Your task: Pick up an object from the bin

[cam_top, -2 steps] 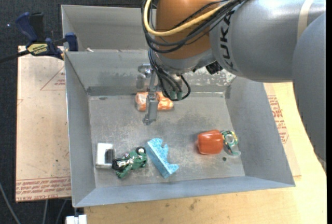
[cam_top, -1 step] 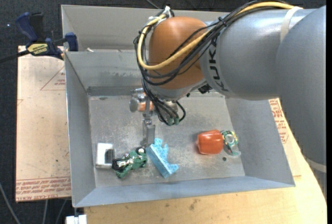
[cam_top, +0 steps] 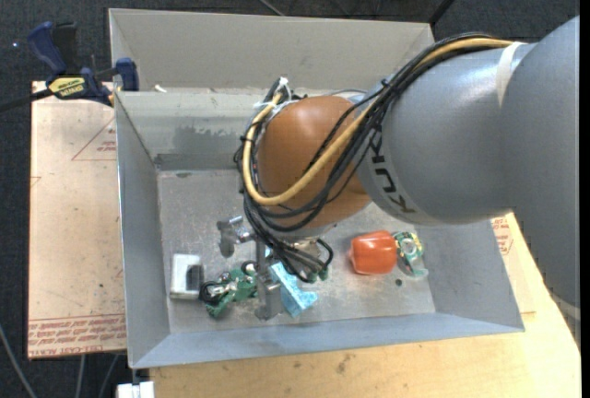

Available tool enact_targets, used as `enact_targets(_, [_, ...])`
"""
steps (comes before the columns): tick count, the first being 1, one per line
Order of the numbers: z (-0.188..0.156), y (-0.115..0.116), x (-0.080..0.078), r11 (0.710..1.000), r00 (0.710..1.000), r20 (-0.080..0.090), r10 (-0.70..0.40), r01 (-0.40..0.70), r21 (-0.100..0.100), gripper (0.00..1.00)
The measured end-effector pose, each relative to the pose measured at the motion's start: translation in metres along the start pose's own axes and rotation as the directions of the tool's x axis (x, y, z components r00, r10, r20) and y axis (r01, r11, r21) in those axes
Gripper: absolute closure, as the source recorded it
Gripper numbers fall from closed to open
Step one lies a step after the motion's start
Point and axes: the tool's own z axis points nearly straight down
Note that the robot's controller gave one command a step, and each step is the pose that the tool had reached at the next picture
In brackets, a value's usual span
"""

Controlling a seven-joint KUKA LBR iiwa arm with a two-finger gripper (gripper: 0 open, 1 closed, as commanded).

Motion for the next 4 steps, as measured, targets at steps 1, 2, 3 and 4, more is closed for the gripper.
enact_targets(1, [0.022,-0.012,-0.015,0.972,0.972,0.003,-0.237,0.237,0.001,0.0])
enact_targets(2, [0.062,-0.02,-0.003,0.993,0.993,0.002,-0.116,0.116,0.0,0.0])
enact_targets(3, [0.085,-0.024,-0.001,0.948,0.948,0.001,-0.319,0.319,0.0,1.0])
enact_targets(4, [0.085,-0.024,-0.001,0.948,0.948,0.001,-0.318,0.318,0.0,1.0])
